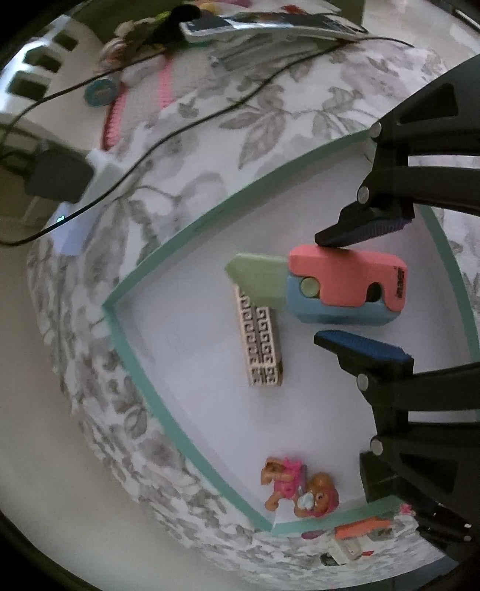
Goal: Organize rigid objects
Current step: 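Carry the charger and toy knife into the tray and open both grippers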
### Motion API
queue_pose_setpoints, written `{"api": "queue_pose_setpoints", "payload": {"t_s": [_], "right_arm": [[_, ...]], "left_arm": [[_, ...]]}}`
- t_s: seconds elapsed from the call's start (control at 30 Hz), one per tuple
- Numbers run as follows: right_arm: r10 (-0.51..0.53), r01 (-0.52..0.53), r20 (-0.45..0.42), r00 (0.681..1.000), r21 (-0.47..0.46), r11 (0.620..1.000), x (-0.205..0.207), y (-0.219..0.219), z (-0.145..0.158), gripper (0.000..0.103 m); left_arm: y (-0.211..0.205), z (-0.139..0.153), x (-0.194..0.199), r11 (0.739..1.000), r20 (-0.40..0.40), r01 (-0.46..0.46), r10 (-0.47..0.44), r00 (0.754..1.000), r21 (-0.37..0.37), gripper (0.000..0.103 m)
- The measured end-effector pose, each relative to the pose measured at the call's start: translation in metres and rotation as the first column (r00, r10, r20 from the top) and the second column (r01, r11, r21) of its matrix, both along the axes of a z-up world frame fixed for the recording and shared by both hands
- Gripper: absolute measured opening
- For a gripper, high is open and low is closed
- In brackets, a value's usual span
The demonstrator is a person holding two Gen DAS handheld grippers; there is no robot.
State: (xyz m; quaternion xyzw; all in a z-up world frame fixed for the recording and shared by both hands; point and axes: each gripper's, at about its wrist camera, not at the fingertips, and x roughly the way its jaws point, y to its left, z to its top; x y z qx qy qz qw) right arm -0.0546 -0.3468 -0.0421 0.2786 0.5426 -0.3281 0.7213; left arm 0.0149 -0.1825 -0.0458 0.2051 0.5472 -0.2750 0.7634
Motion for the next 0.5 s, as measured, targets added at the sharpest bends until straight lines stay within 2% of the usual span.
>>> {"api": "queue_pose_setpoints", "payload": {"t_s": [0.23,0.3,0.4,0.5], "right_arm": [[0.037,-0.03,0.074,0.997,-0.096,0.995,0.001,0.01,0.045,0.059],[0.048,-0.036,0.096,0.994,-0.124,0.992,0.002,0.015,0.058,0.059],[0.066,-0.047,0.122,0.99,-0.157,0.986,0.004,0.021,0.073,0.059],[0.085,-0.059,0.14,0.986,-0.181,0.982,0.005,0.025,0.084,0.063]], "left_arm": [[0.017,0.037,0.013,0.993,0.041,-0.064,0.068,0.997,-0.095,0.045],[0.023,0.047,0.016,0.989,0.055,-0.085,0.093,0.994,-0.12,0.057],[0.034,0.057,0.022,0.984,0.095,-0.121,0.134,0.986,-0.132,0.071],[0.043,0.065,0.025,0.977,0.111,-0.157,0.173,0.979,-0.146,0.074]]}}
